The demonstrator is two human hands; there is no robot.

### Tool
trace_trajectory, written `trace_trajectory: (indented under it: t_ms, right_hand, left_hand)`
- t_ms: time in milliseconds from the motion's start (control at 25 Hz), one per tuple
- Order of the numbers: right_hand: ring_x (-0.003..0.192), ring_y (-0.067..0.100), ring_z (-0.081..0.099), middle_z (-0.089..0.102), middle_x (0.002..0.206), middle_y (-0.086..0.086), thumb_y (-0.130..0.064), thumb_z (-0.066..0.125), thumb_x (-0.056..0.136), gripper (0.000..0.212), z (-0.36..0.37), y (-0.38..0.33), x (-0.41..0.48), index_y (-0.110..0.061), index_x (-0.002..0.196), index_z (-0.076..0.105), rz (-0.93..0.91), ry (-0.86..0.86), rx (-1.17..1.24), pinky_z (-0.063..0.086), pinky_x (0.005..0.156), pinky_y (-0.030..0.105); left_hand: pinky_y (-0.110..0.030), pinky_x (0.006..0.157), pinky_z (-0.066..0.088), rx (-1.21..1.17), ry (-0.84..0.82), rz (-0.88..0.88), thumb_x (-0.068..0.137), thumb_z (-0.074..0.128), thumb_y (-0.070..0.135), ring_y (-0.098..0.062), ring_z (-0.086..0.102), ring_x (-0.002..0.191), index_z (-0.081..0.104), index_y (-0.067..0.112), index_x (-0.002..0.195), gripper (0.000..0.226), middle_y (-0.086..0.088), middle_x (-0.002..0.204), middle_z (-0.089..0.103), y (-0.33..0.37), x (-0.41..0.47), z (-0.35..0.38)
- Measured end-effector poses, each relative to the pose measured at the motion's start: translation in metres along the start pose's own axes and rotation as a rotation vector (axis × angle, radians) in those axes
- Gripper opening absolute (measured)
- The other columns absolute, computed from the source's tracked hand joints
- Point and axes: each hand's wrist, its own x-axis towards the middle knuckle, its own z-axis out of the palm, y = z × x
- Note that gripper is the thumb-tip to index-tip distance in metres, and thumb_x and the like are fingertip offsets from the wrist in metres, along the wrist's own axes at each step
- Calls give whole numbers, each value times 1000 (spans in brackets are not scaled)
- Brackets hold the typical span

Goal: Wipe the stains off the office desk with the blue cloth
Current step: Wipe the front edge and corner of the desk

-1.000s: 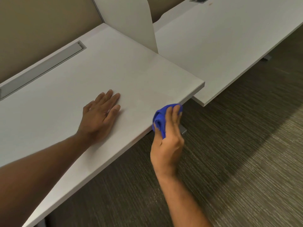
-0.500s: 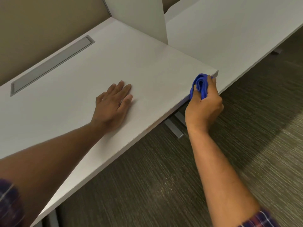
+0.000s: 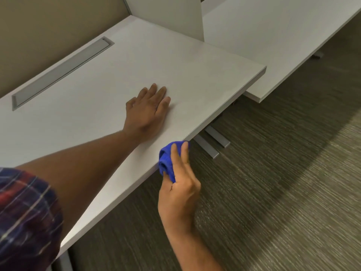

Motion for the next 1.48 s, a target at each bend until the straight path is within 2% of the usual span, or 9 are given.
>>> trace_trajectory:
  t_ms: [80,280,360,520,680,1040,1280,1400,1480]
  right_hand:
    - [137,21,55,52,152,9,-5,70,91,56,-13,-3,-5,-13,144,53,-5,4,17,53,102,25]
    - [98,-1,61,58,124,-2,-19,63,97,37,-62,4,84,-15,134,63,48,411,-14,53,91,14]
    - [99,6,60,60,122,2,-15,64,97,33,-63,5,113,-15,131,65,94,382,-39,55,90,21]
    - [107,13,62,57,127,6,-2,67,93,34,-27,5,89,-9,127,66,68,364,-77,44,80,-2]
    - [100,12,61,55,119,9,4,71,88,39,0,-4,46,-4,126,68,64,369,-3,44,81,-3]
    - [103,18,64,56,119,8,4,77,81,53,31,-20,-50,-8,131,67,-4,107,-23,62,82,29]
    - [111,7,59,53,130,1,-12,73,90,48,-5,-38,-76,-19,136,62,-78,-304,-82,58,90,21]
    - [98,-13,54,55,114,1,-20,64,95,31,-41,-41,-24,-16,126,66,-140,33,-32,43,82,0]
    - [95,-6,55,53,114,4,-17,67,94,31,-53,-42,29,-14,124,67,-189,123,-144,39,81,0]
  left_hand:
    - [-51,126,17,-1,-10,-5,105,16,58,-21,19,160,36,36,160,62,7,172,26,0,-2,-2]
    - [-51,127,12,7,-33,6,106,13,60,-21,13,162,30,35,163,65,4,175,20,-2,-2,-3]
    - [-52,127,12,-1,-39,9,105,10,60,-22,13,162,30,35,163,67,3,175,20,-3,-2,-3]
    - [-53,125,15,-6,-16,22,104,7,58,-24,17,161,33,34,161,67,1,173,24,-2,0,0]
    - [-56,120,24,62,-3,40,103,7,55,-27,30,154,41,32,151,64,0,166,35,-2,5,4]
    - [-57,116,24,32,-22,42,103,12,56,-30,31,152,46,30,146,61,-3,162,39,-1,3,-1]
    - [-43,130,7,-283,-163,-46,111,21,54,-20,15,162,37,29,162,59,0,174,25,-5,-5,-25]
    - [-40,129,17,-311,-100,-6,110,30,54,-21,28,158,48,24,157,58,-2,168,39,-30,-23,-43]
    - [-41,122,27,-143,-4,16,107,27,59,-25,42,149,56,22,148,62,-4,158,52,-59,-46,-51]
